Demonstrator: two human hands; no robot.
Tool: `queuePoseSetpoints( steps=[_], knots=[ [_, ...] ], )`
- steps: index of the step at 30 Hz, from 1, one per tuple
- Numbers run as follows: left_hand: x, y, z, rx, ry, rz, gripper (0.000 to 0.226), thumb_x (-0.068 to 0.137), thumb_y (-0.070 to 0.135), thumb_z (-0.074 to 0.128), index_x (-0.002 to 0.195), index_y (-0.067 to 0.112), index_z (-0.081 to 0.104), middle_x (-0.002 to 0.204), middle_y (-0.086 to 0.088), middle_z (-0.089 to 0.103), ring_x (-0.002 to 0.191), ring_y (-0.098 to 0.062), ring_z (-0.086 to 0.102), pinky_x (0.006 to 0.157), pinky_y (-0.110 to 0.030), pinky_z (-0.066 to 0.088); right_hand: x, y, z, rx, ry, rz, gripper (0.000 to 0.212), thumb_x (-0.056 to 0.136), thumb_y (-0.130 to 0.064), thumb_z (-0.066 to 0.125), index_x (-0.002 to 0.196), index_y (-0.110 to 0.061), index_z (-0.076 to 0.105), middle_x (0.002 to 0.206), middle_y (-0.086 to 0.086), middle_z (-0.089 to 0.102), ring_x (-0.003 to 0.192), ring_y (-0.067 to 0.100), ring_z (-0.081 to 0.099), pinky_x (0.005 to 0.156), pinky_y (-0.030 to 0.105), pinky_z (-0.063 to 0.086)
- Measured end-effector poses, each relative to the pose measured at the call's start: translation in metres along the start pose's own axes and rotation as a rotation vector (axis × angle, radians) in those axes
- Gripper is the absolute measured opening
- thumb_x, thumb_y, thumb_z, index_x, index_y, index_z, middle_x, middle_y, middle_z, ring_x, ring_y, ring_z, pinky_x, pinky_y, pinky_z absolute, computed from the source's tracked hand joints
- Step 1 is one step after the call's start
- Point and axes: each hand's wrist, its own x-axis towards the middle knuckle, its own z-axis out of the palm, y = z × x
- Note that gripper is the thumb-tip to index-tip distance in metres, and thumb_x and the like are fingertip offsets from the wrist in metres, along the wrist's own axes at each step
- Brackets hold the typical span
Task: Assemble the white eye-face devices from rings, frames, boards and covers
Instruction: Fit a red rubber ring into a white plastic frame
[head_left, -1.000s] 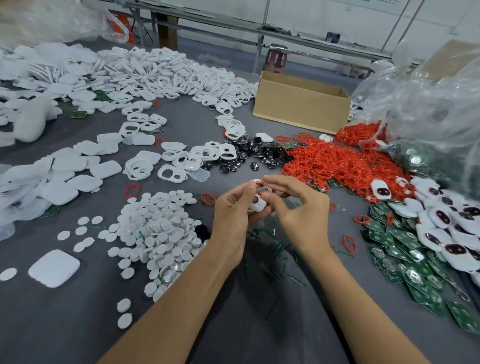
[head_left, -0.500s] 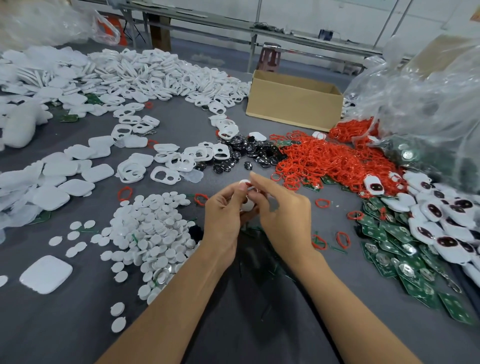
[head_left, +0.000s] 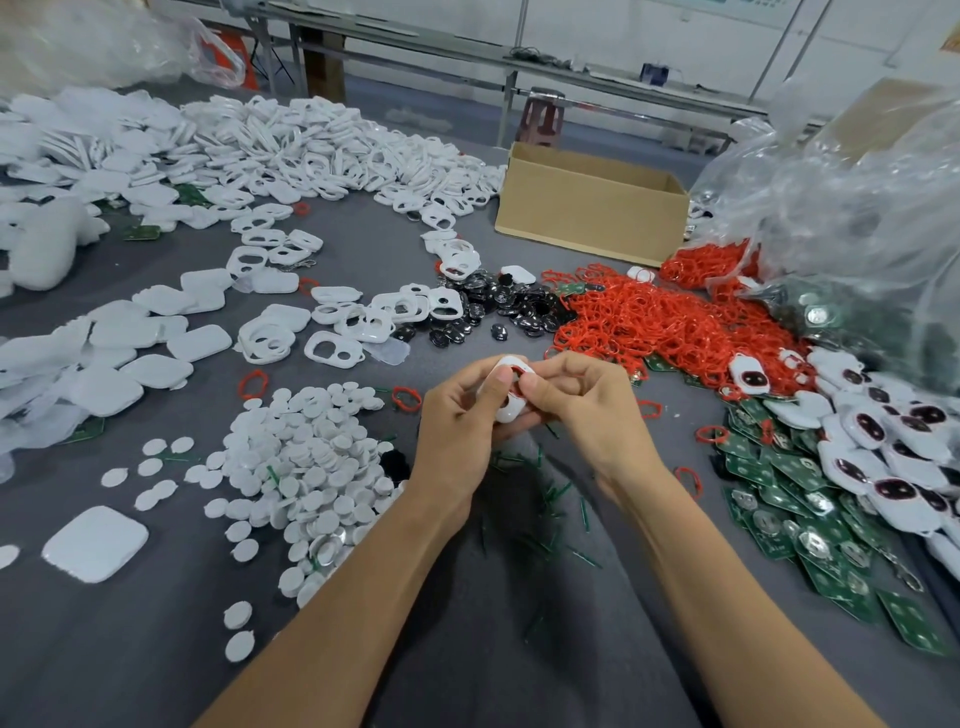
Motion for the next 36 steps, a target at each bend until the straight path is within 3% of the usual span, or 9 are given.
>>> queuePoseSetpoints(
  steps=[6,11,13,16,18,21,27,33,36],
  knots=[
    [0.0,-0.002,0.0,0.01,0.005,0.009,0.02,0.099,0.011,0.052,0.102,0.01,0.071,0.084,0.002,0.074,0.083,-0.011,0.071,0.07,-0.022,0.057,-0.002,0.001,0.004,-0.019,0.033,0.018,0.011,0.087,0.0,0.064,0.093,0.009,0.062,0.074,0.019,0.067,0.059,0.02,0.063,0.061,0.027,0.052],
    [0.001,-0.005,0.002,-0.048,0.075,-0.012,0.021,0.099,0.012,0.051,0.097,0.013,0.072,0.083,0.0,0.074,0.084,-0.014,0.07,0.071,-0.024,0.058,-0.004,0.003,0.006,-0.149,0.067,-0.054,0.013,0.085,-0.007,0.069,0.095,0.001,0.068,0.082,0.015,0.072,0.068,0.02,0.066,0.072,0.034,0.054],
    [0.002,-0.006,0.002,-0.052,0.104,0.007,0.019,0.099,0.011,0.052,0.1,0.012,0.071,0.085,-0.001,0.073,0.085,-0.014,0.069,0.071,-0.023,0.057,-0.006,0.005,0.012,-0.363,0.213,-0.181,0.013,0.08,-0.016,0.076,0.09,-0.009,0.07,0.079,-0.001,0.071,0.067,0.008,0.066,0.068,0.026,0.054],
    [0.003,-0.008,0.002,-0.06,0.124,0.045,0.018,0.098,0.012,0.054,0.104,0.011,0.071,0.083,-0.003,0.071,0.083,-0.014,0.065,0.076,-0.026,0.057,-0.008,0.005,0.019,-0.422,0.363,-0.263,0.014,0.076,-0.021,0.08,0.076,-0.012,0.07,0.066,-0.012,0.066,0.056,-0.003,0.059,0.055,0.009,0.042],
    [0.003,-0.008,0.003,-0.031,0.138,0.078,0.018,0.097,0.013,0.056,0.105,0.014,0.073,0.088,-0.009,0.07,0.087,-0.019,0.063,0.084,-0.032,0.056,-0.007,0.006,0.022,-0.421,0.408,-0.253,0.015,0.077,-0.022,0.079,0.071,-0.011,0.07,0.057,-0.013,0.063,0.051,-0.005,0.057,0.052,0.008,0.039],
    [0.002,-0.008,0.004,-0.018,0.143,0.142,0.02,0.096,0.013,0.058,0.101,0.025,0.074,0.09,0.0,0.075,0.087,-0.008,0.066,0.078,-0.021,0.054,-0.006,0.005,0.025,-0.408,0.419,-0.203,0.012,0.079,-0.023,0.077,0.073,-0.014,0.073,0.055,-0.012,0.063,0.049,-0.004,0.056,0.052,0.008,0.04],
    [0.002,-0.01,0.003,0.062,0.152,0.216,0.02,0.093,0.02,0.061,0.108,0.029,0.072,0.106,0.006,0.074,0.102,-0.008,0.068,0.082,-0.017,0.051,-0.004,0.005,0.024,-0.347,0.371,-0.092,0.011,0.081,-0.024,0.073,0.074,-0.016,0.076,0.062,-0.003,0.071,0.061,0.01,0.069,0.072,0.039,0.058],
    [0.002,-0.009,0.004,0.139,0.172,0.274,0.024,0.095,0.013,0.06,0.116,0.009,0.07,0.105,0.011,0.074,0.1,-0.002,0.067,0.08,-0.012,0.05,-0.003,0.007,0.024,-0.228,0.338,-0.041,0.009,0.08,-0.019,0.073,0.073,-0.013,0.074,0.063,0.004,0.072,0.064,0.019,0.071,0.073,0.045,0.059],
    [0.002,-0.008,0.004,0.176,0.167,0.305,0.021,0.096,0.011,0.059,0.113,0.011,0.071,0.096,0.015,0.074,0.091,0.003,0.066,0.078,-0.012,0.049,-0.004,0.005,0.024,-0.021,0.308,0.02,0.009,0.078,-0.012,0.075,0.074,-0.004,0.072,0.068,0.013,0.072,0.07,0.03,0.072,0.077,0.047,0.059]
  ],
)
